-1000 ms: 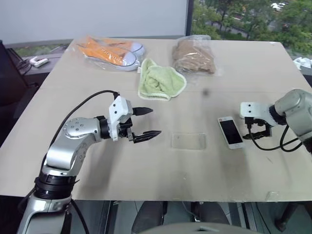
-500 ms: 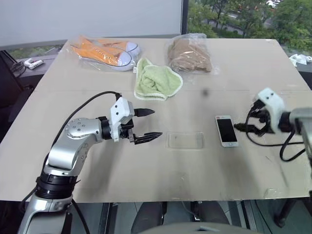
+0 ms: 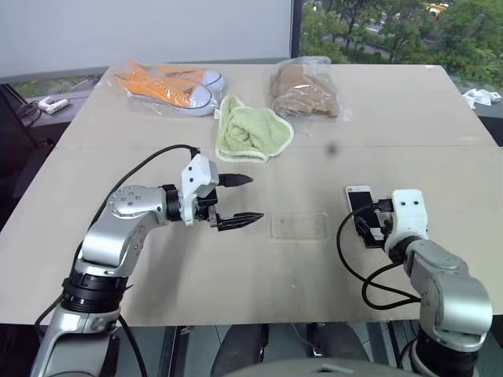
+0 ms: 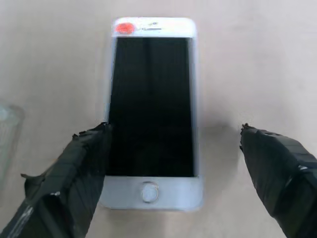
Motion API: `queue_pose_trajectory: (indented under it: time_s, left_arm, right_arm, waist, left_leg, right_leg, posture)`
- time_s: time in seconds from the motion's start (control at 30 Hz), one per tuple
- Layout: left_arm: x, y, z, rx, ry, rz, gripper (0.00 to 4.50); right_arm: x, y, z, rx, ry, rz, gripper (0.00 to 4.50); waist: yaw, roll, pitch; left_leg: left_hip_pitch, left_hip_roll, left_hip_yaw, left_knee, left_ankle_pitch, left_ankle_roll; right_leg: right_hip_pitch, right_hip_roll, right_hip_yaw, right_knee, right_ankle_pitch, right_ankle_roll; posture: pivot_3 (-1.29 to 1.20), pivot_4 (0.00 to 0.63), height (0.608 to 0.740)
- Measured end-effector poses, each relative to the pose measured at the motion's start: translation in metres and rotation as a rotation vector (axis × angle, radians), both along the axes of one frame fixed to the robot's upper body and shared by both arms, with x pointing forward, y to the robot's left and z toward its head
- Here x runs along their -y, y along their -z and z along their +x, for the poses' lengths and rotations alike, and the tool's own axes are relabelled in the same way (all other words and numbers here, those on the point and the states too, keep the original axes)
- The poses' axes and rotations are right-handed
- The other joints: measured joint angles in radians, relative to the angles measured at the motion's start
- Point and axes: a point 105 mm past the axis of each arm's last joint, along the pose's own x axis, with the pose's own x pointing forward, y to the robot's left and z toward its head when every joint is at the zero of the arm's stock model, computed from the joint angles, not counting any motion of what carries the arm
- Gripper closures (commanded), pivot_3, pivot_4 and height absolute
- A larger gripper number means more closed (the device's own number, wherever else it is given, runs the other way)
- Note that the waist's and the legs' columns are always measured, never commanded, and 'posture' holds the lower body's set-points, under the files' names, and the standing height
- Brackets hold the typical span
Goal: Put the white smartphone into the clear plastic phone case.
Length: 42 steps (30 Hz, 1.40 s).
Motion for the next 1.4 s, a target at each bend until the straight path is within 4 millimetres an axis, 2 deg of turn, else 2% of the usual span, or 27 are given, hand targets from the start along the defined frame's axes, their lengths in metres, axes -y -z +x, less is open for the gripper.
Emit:
queue_pose_trajectory:
  time_s: [0.17,0.4,0.5,0.93,1.03,1.07,1.1,1.4]
  left_arm:
    - [0.000,-0.001,0.000,0.003,0.002,0.001,0.00]
    - [0.000,-0.001,0.000,0.003,0.001,0.003,0.00]
    - [0.000,-0.001,0.000,0.004,0.001,0.003,0.00]
    - [0.000,-0.002,0.002,0.010,-0.001,0.007,0.00]
    - [0.000,-0.002,0.002,0.009,-0.001,0.007,0.00]
    - [0.000,-0.002,0.002,0.009,-0.001,0.007,0.00]
    - [0.000,-0.002,0.002,0.009,-0.001,0.007,0.00]
    - [0.002,-0.002,-0.004,-0.009,0.052,-0.007,0.00]
  right_arm:
    - [-0.007,0.003,0.003,0.036,0.009,0.051,0.06]
    - [-0.019,-0.002,0.007,0.086,-0.050,0.093,0.06]
    - [-0.024,0.005,0.004,0.060,-0.074,0.105,0.06]
    - [-0.019,0.015,0.000,0.004,-0.078,0.020,0.06]
    - [-0.021,0.016,0.000,-0.008,-0.093,0.009,0.89]
    - [-0.020,0.016,0.000,-0.010,-0.095,0.005,1.43]
    - [-0.021,0.016,0.000,-0.012,-0.101,0.007,1.57]
    - [-0.019,0.017,-0.001,-0.025,-0.128,-0.010,1.57]
  waist:
    - [-0.008,0.000,0.000]
    - [-0.012,0.000,0.000]
    - [-0.013,0.000,0.000]
    - [-0.011,-0.004,-0.003]
    - [-0.011,-0.005,-0.003]
    - [-0.011,-0.005,-0.003]
    - [-0.011,-0.004,-0.003]
    - [-0.011,-0.005,-0.003]
  left_leg:
    - [0.001,0.000,0.000,0.001,0.000,0.000]
    - [0.001,0.000,-0.001,0.000,0.000,0.000]
    - [0.001,0.000,-0.001,0.000,0.000,0.000]
    - [0.001,0.000,-0.001,0.001,0.000,0.000]
    - [0.001,0.000,-0.001,0.001,0.000,0.000]
    - [0.001,0.000,-0.002,0.001,0.000,0.000]
    - [0.001,0.001,-0.002,0.001,0.000,0.000]
    - [0.001,0.001,-0.002,0.001,0.000,0.000]
  right_leg:
    - [0.001,0.001,0.001,0.000,0.000,0.000]
    - [0.000,0.001,0.003,0.000,0.000,0.000]
    - [0.000,0.001,0.003,0.000,0.000,0.000]
    - [0.001,0.001,0.003,0.000,0.000,0.000]
    - [0.001,0.001,0.002,0.000,0.000,0.000]
    - [0.001,0.001,0.002,0.000,0.000,0.000]
    - [0.001,0.001,0.002,0.000,0.000,0.000]
    - [0.001,0.001,0.002,0.000,0.000,0.000]
  posture:
    - [0.00,0.150,0.740]
    - [0.00,0.150,0.740]
    - [0.00,0.150,0.740]
    - [0.00,0.150,0.740]
    - [0.00,0.150,0.740]
    - [0.00,0.150,0.740]
    - [0.00,0.150,0.740]
    - [0.00,0.150,0.740]
